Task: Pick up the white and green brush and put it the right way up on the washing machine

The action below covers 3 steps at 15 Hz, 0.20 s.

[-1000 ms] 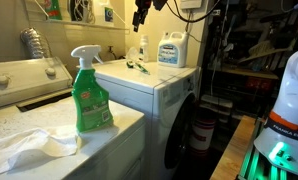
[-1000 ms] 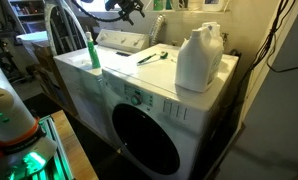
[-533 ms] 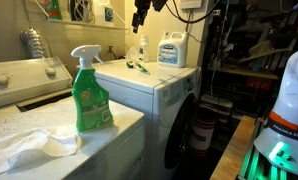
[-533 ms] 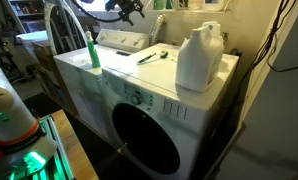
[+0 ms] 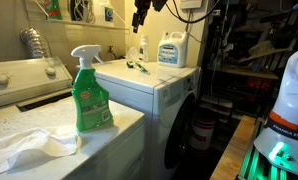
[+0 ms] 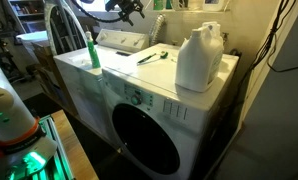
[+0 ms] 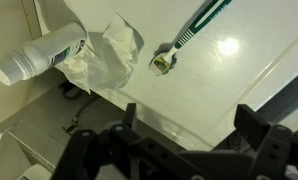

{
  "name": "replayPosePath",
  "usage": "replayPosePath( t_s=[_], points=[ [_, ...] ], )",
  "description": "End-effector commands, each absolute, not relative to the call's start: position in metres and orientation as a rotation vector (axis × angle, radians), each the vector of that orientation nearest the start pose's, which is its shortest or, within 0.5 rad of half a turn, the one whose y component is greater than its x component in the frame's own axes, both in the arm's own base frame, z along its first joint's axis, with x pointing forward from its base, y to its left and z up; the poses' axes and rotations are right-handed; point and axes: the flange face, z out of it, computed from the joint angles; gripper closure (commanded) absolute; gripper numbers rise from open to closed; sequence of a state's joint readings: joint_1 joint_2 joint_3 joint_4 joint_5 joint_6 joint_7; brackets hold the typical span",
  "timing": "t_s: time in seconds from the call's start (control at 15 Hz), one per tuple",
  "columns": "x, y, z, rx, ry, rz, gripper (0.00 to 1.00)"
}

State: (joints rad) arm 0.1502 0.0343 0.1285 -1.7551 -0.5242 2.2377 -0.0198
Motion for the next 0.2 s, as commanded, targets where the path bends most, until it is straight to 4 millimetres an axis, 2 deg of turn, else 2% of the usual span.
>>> replayPosePath(
  t_s=[0.0, 0.13],
  points=[
    [0.5935, 0.1535, 0.5898, -3.317, -0.903, -0.88, 0.0],
    [0.5935, 0.1536, 0.5898, -3.317, -0.903, -0.88, 0.0]
  ],
)
